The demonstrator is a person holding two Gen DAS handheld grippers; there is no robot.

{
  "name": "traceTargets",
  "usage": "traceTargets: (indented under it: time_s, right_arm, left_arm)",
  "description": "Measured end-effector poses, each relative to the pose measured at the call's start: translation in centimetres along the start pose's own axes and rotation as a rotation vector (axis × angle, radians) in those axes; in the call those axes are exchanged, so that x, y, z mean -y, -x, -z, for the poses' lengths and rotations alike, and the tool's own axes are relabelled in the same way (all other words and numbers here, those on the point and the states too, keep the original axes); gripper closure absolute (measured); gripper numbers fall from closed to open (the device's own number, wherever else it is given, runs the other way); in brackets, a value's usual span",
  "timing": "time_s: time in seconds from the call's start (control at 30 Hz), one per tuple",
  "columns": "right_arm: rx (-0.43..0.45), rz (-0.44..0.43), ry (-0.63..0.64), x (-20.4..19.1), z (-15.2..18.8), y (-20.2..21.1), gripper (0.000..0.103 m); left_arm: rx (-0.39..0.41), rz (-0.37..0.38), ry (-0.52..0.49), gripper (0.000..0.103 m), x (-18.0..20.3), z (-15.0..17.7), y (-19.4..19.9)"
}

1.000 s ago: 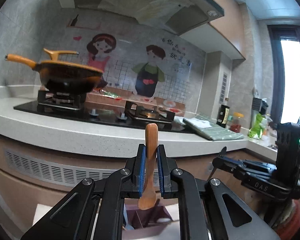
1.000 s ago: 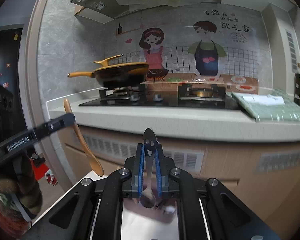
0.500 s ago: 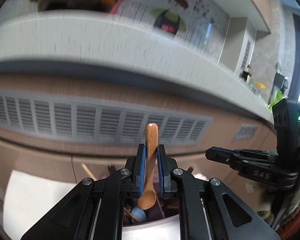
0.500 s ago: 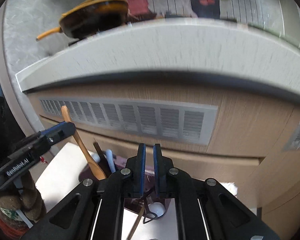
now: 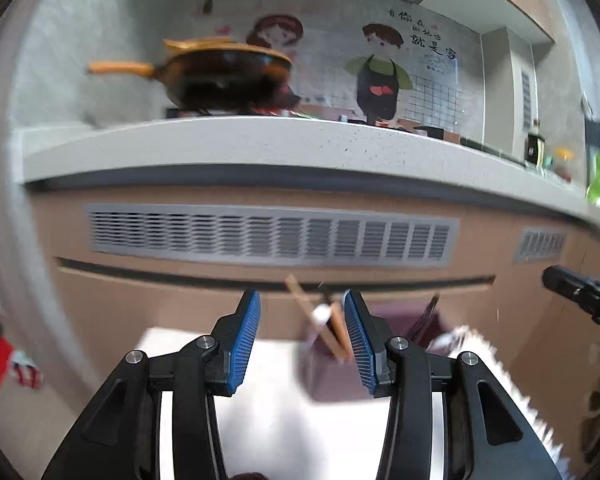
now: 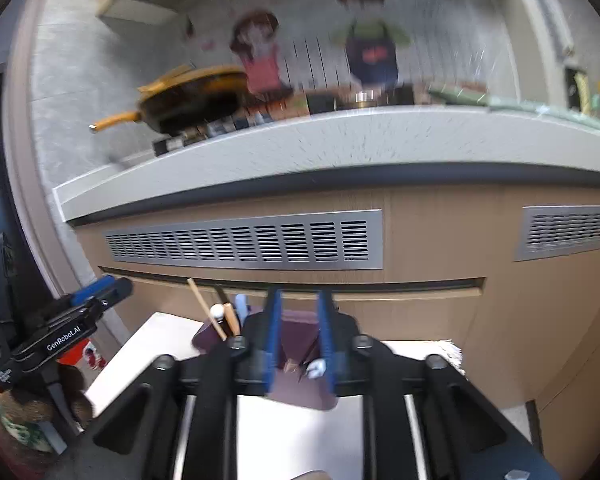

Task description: Organize utensils

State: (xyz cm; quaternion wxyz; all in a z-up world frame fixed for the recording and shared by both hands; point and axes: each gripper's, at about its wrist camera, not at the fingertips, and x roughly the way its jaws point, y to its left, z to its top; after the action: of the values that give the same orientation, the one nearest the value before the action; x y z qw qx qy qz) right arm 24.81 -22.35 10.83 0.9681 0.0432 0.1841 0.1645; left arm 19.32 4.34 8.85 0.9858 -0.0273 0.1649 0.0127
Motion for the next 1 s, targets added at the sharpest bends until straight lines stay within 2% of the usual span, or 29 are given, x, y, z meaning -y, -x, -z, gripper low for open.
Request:
traceTargets:
  time_s: [0.07, 0.13, 0.3, 0.5, 0.6, 0.7, 1.0]
  right_arm:
    - [0.018, 0.044, 0.04, -1.3, 2.5, 2.4, 0.075]
    - [-0.016, 0.068, 0.06, -2.7, 4.8, 3.7, 0.075]
    - [-0.1, -0.006, 0.003, -5.2, 10.7, 6.3, 0.075]
    - [-0.117, 0.026, 0.06, -8.6, 16.1, 9.1, 0.075]
    - [-0.122, 0.045, 0.061, -9.2, 17.1, 9.8, 0.075]
    - [-0.133, 0.03, 0.021, -8.6, 17.0, 10.0, 0.075]
    - [-0.113, 0.039, 0.037, -9.0, 16.4, 10.3, 0.075]
  left_arm:
    - [-0.023, -0.012, -0.007, 0.058, 0.2, 2.3, 2.3]
    - [-0.058, -0.022, -0.023, 0.058, 0.6, 4.6, 4.4]
    - [-0.112, 0.002, -0.065, 0.058, 2.3, 9.7, 8.7]
    - [-0.169, 0.011, -0.069, 0.058, 3.5, 12.6, 11.1]
    - [-0.187, 0.025, -0.04, 0.058, 3.6, 12.6, 11.7]
    - [-0.181, 0.023, -0.032, 0.058, 3.5, 12.3, 12.0]
    - [-0.189, 0.036, -0.005, 0.058, 3.5, 11.7, 11.9]
